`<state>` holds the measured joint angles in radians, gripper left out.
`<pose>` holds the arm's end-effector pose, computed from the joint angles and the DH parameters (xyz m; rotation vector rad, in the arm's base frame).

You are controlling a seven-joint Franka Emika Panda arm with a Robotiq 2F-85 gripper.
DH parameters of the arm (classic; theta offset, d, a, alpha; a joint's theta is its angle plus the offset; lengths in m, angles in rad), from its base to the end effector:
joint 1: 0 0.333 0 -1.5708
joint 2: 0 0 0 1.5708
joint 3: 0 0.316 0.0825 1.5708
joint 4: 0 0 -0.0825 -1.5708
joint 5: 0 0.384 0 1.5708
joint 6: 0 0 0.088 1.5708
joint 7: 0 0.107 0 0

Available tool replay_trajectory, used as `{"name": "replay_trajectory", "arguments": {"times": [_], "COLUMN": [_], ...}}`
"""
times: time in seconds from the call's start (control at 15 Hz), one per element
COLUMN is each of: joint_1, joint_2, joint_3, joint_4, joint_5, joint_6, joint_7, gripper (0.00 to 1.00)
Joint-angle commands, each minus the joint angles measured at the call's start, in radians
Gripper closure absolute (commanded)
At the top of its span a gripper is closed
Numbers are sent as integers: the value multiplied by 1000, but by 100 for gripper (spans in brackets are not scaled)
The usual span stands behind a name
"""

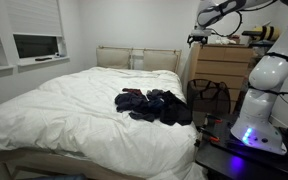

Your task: Pick up the black cloth and put it in the laundry basket

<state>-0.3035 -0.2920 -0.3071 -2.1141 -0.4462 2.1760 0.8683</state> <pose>0.3957 -0.3146 0.5687 2.2530 -1.6947 0.5482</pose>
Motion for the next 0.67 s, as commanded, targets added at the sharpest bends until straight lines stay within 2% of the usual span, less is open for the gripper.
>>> {"name": "replay_trajectory", "arguments": {"times": [0.0,0.27,0.33,0.6], "joint_1": [7,14,-9,-4], "joint_2": [-5,10,8,10], "joint_3": [28,57,67,73], "joint_4": [-8,7,-4,-4], "joint_5": [118,196,168,182], "joint_6": [-66,-219,-154,-195], "joint_7": [-198,-378,-310,-353], "gripper": [0,0,0,0]}}
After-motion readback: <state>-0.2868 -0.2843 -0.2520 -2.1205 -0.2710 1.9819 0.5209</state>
